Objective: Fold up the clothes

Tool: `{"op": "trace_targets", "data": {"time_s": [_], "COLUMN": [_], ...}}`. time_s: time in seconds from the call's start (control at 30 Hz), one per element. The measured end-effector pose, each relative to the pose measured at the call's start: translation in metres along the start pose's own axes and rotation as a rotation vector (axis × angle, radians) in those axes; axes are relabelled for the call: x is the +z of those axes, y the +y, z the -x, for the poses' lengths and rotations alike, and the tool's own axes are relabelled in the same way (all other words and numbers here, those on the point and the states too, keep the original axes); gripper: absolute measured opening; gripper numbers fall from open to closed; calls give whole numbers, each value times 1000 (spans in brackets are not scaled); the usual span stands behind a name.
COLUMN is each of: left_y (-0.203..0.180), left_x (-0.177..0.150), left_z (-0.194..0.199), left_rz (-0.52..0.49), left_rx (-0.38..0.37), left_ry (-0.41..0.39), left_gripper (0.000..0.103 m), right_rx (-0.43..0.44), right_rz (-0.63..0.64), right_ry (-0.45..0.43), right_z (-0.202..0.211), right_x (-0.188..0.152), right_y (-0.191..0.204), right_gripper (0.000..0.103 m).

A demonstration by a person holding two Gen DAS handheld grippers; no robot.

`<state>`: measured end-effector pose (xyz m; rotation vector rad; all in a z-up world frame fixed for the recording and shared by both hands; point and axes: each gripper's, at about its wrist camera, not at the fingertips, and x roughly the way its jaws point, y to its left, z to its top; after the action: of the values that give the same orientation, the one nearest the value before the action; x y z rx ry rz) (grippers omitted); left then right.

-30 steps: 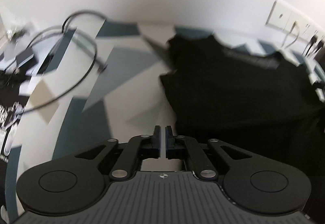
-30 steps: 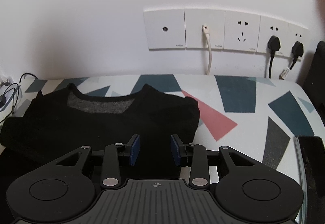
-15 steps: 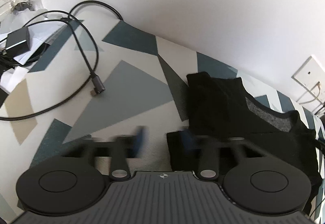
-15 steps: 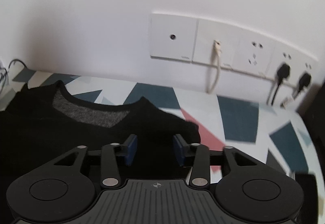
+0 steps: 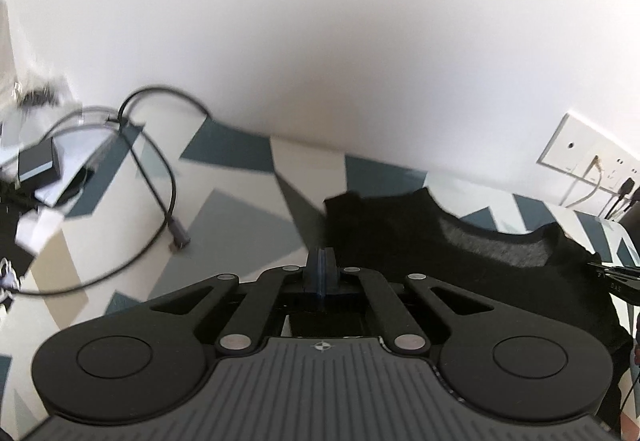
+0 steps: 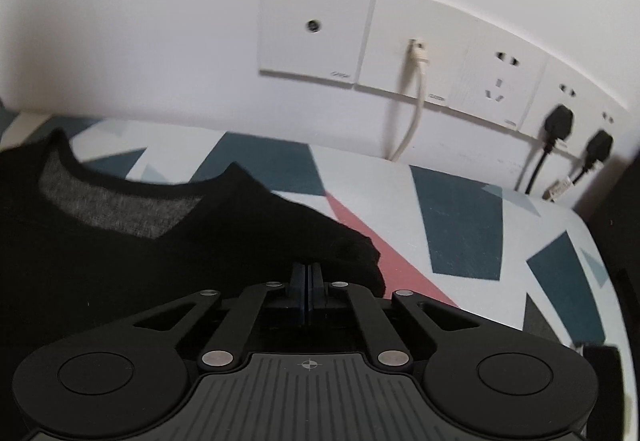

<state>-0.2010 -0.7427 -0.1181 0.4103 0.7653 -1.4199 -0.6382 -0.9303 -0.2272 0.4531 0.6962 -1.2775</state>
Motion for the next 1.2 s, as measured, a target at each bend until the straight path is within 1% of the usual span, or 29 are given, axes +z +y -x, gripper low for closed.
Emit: {"op": "trace_targets", "data": {"time_s": [0.03, 0.1, 0.13, 0.17, 0.2, 0.23, 0.27, 0.3, 0.33, 0.37, 0.4, 0.43, 0.47, 0.5, 0.53, 0.6, 0.67, 0.7, 0.73, 0.77, 0.8, 0.9, 0.97, 1.03, 1.07, 1.1, 1.13, 1.17, 1.2], "left_y": [-1, 1, 4, 6, 8, 10, 12, 13, 15, 17, 19, 21, 23, 25, 25, 23, 14, 9, 5, 2, -2, -12, -17, -21, -22, -23, -24, -26, -27], "left_x": [2, 4, 3, 1, -2, -7, -11, -15, -18, -20, -22, -23, -24, -24, -24, -23, -21, -20, -19, -18, -18, -13, -9, -5, -3, -1, 0, 2, 3], "left_z": [-1, -9, -13, -17, -20, -22, -24, -26, -29, -33, -37, -41, -44, -46, -46, -42, -33, -28, -22, -17, -12, 0, 5, 7, 7, 6, 5, 5, 4], "left_rz": [-10, -14, -6, 2, 9, 16, 23, 30, 43, 59, 79, 99, 120, 139, 151, 150, 95, 70, 47, 29, 12, -29, -52, -71, -78, -83, -88, -92, -96], "left_rx": [-4, -22, -29, -28, -24, -14, -7, -6, -5, -3, -4, -6, -11, -16, -16, -13, 9, 15, 22, 26, 27, 28, 22, 20, 21, 23, 24, 27, 30], "left_ry": [8, 56, 85, 102, 115, 121, 128, 138, 156, 173, 183, 192, 194, 196, 195, 167, 129, 110, 89, 69, 48, -5, -29, -44, -50, -54, -58, -63, -68], "left_gripper": [0, 2, 9, 24, 33, 52, 61, 61, 61, 61, 61, 61, 45, 27, 2, 2, 2, 2, 2, 1, 1, 1, 1, 1, 1, 1, 1, 1, 1], "right_rx": [2, 3, 2, 2, 7, 13, 19, 25, 25, 25, 25, 26, 23, 18, 16, 15, 12, 16, 22, 20, 18, 18, 17, 13, 10, 5, 2, -2, -8], "right_rz": [-16, -43, -49, -54, -55, -54, -53, -52, -47, -42, -36, -31, -26, -20, -16, -8, -3, -6, -12, -16, -21, -38, -45, -43, -30, -11, 1, 10, 10], "right_ry": [-12, -38, -43, -48, -44, -38, -31, -24, -25, -28, -32, -35, -35, -32, -27, -12, 0, -1, -2, -2, -2, -9, -23, -53, -67, -79, -75, -65, -49], "right_z": [3, 10, 11, 13, 13, 12, 11, 10, 9, 9, 8, 8, 7, 5, 3, -2, -7, -8, -7, -7, -7, -6, -2, 5, 7, 9, 7, 4, -1], "right_x": [0, 0, 0, 0, -1, -1, -2, -3, -4, -4, -4, -5, -4, -4, -4, -4, -5, -6, -7, -7, -8, -9, -8, -5, -4, -2, -1, 0, 0], "right_y": [-2, -6, -8, -10, -11, -11, -12, -13, -12, -10, -9, -7, -6, -4, -3, -1, 0, -1, -1, -2, -3, -6, -8, -8, -8, -7, -7, -7, -7], "right_gripper": [0, 0, 0, 0, 0, 0, 1, 5, 10, 22, 29, 30, 31, 32, 32, 34, 33, 30, 24, 9, 5, 1, 1, 3, 7, 21, 27, 32, 31]}}
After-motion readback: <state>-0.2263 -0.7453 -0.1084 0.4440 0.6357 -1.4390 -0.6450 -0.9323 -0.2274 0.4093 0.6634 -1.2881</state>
